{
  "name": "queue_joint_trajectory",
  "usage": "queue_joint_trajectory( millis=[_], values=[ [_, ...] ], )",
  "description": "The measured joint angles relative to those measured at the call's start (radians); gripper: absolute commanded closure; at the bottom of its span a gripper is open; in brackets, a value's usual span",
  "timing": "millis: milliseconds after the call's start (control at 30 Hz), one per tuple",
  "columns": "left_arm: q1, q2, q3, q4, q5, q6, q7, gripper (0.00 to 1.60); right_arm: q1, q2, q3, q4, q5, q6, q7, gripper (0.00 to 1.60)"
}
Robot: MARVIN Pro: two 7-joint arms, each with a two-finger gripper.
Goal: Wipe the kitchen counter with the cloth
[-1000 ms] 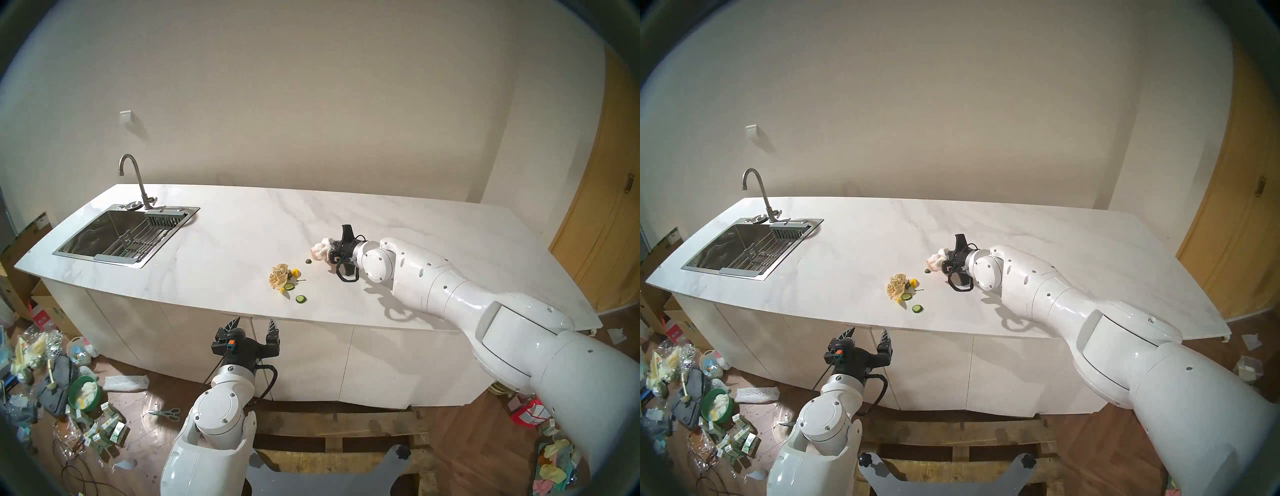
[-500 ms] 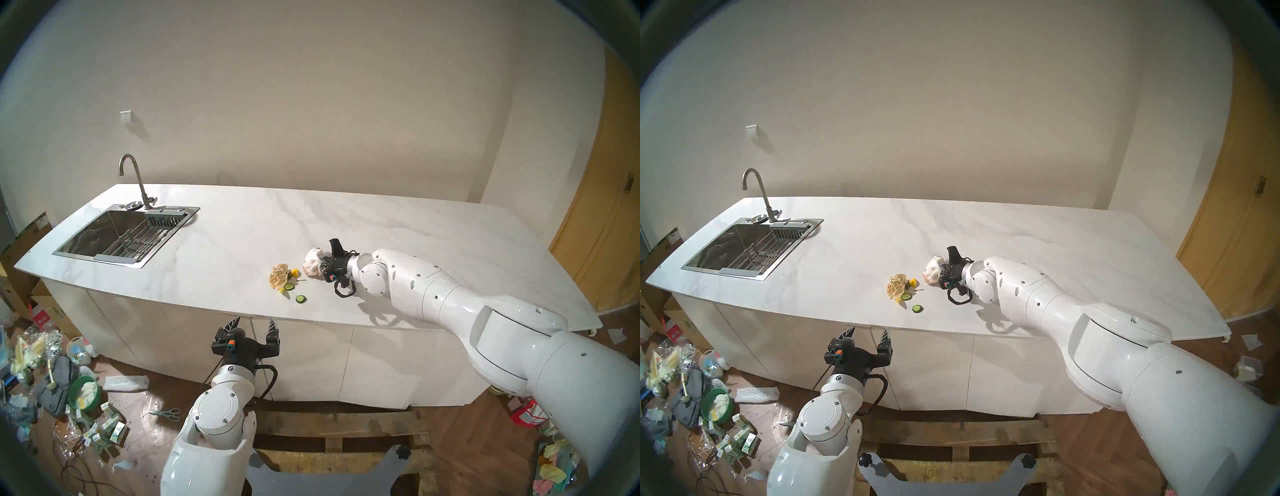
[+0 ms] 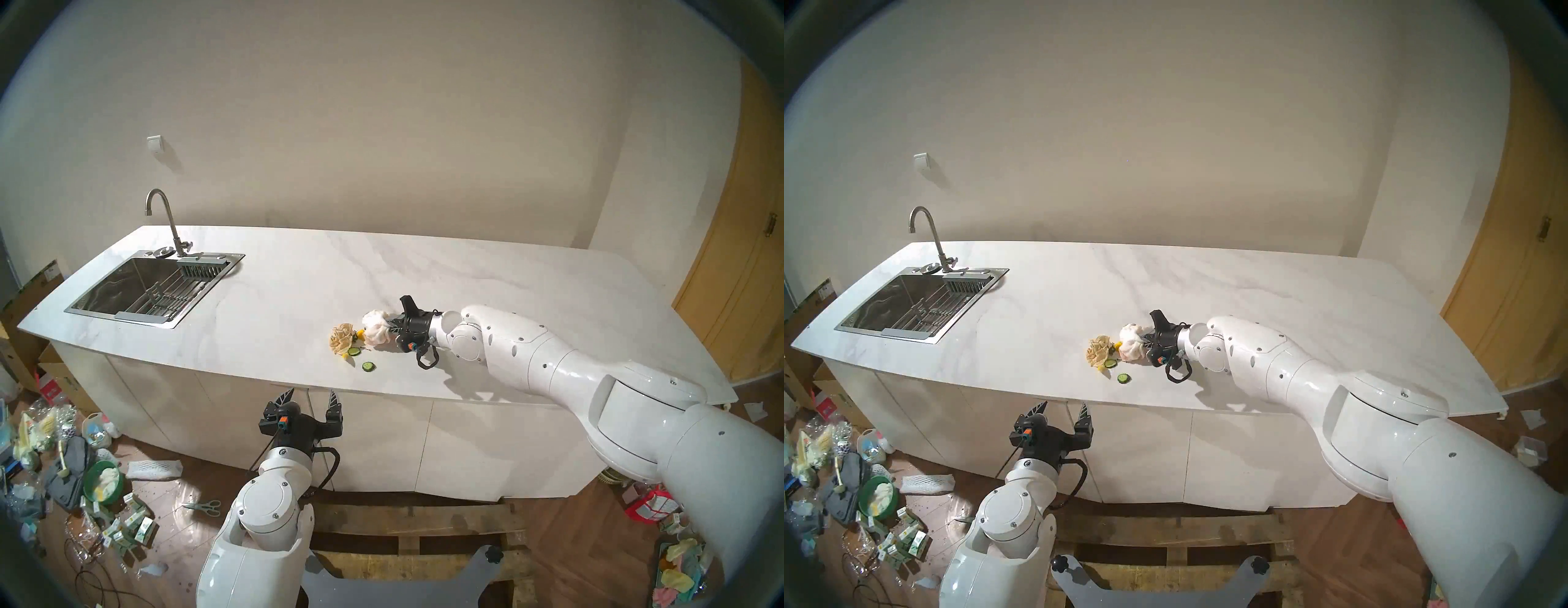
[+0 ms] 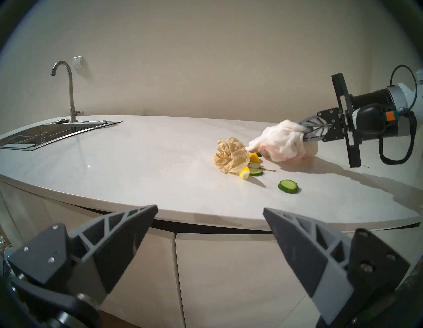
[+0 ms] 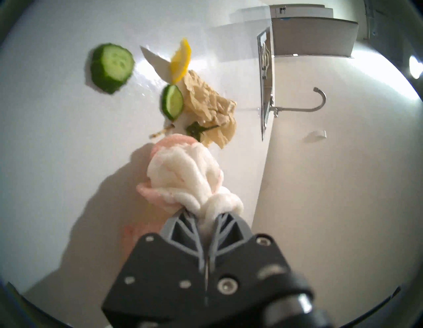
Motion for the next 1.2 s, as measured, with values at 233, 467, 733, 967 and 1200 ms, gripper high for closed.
queue_joint_trajectory(
  millis=[233, 467, 733, 967, 1200],
  values=[
    [0.0, 0.0, 0.0, 0.0, 0.0, 0.0, 0.0, 0.0, -0.022, 0.003, 0.063, -0.009, 0.034, 0.07, -0.071, 1.6],
    [0.0, 0.0, 0.0, 0.0, 0.0, 0.0, 0.0, 0.0, -0.044, 0.048, 0.105, -0.105, 0.076, 0.108, -0.05, 1.6],
    [-0.001, 0.0, 0.0, 0.003, 0.0, 0.0, 0.001, 0.0, -0.073, 0.133, 0.148, -0.211, 0.107, 0.124, -0.027, 1.6],
    [-0.001, 0.0, 0.0, 0.006, 0.0, 0.0, 0.001, 0.0, -0.112, 0.214, 0.166, -0.303, 0.131, 0.111, 0.003, 1.6],
    [-0.002, 0.0, 0.0, 0.009, 0.0, 0.0, 0.001, 0.0, -0.143, 0.285, 0.173, -0.396, 0.147, 0.086, 0.019, 1.6]
  ],
)
